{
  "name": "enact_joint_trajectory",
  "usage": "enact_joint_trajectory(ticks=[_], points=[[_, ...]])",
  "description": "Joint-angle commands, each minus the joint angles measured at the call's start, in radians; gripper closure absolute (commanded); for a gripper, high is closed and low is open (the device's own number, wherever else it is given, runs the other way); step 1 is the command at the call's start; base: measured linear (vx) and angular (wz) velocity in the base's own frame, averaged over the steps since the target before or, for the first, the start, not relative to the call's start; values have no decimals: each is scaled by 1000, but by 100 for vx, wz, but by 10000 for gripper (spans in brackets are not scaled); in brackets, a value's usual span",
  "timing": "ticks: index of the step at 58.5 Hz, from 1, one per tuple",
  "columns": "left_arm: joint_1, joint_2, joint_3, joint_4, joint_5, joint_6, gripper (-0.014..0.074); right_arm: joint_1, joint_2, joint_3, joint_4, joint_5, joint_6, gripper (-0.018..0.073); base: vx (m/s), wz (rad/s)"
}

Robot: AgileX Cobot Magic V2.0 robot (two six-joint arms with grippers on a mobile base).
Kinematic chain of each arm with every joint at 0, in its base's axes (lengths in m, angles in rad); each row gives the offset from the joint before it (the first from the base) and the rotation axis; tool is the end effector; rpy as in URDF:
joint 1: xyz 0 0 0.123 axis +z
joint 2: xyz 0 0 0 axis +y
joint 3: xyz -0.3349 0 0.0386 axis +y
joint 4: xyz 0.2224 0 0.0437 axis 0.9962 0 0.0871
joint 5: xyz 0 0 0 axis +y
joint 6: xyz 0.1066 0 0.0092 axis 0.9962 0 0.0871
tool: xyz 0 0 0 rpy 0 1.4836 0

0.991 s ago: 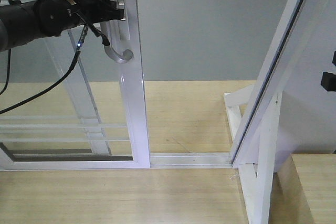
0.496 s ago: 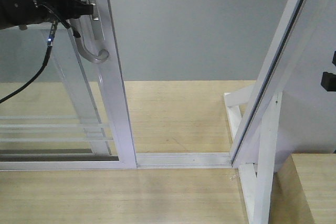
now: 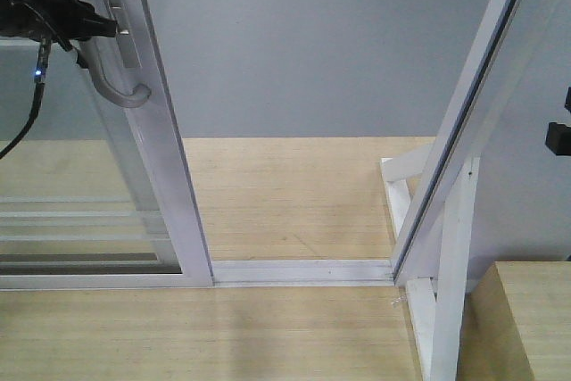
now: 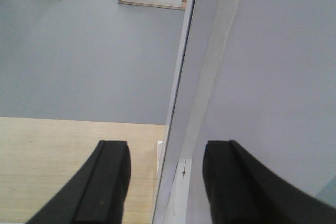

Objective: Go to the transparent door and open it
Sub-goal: 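Pull the handle with the left gripper, sliding the glass door open, then release the handle and withdraw the left gripper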

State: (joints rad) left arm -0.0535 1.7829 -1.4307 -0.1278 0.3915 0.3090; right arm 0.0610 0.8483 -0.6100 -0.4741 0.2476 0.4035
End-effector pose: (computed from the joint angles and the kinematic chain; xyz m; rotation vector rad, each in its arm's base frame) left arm 0.4160 -0.0275 0.3415 0.2974 2.2036 0.0213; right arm 0.1334 -0.0039 0.3509 -0.0413 1.9417 -0.1070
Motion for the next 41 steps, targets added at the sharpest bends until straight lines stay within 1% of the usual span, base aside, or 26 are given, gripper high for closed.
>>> enact_joint_trajectory(ticks=[1,4,8,11,19,24,33,41], points=[[18,-57,-34,1,-4,-1,150,-6,-6,-30,-17,-69,0,153,0,0],[31,-57,-34,2,20,3,150,-6,-6,-30,-17,-69,0,153,0,0],[46,-69,-28,1,42,30,150,-6,-6,-30,-17,-69,0,153,0,0],[56,-87,-13,1,38,53,150,-6,-6,-30,-17,-69,0,153,0,0],[84,-176,72,-1,2,82,150,-6,-6,-30,-17,-69,0,153,0,0],[98,-255,156,-5,-33,96,150,-6,-6,-30,-17,-69,0,153,0,0],[102,-402,325,-12,-119,97,150,-6,-6,-30,-17,-69,0,153,0,0],[102,-547,481,-79,-202,97,150,-6,-6,-30,-14,-67,1,153,0,0]])
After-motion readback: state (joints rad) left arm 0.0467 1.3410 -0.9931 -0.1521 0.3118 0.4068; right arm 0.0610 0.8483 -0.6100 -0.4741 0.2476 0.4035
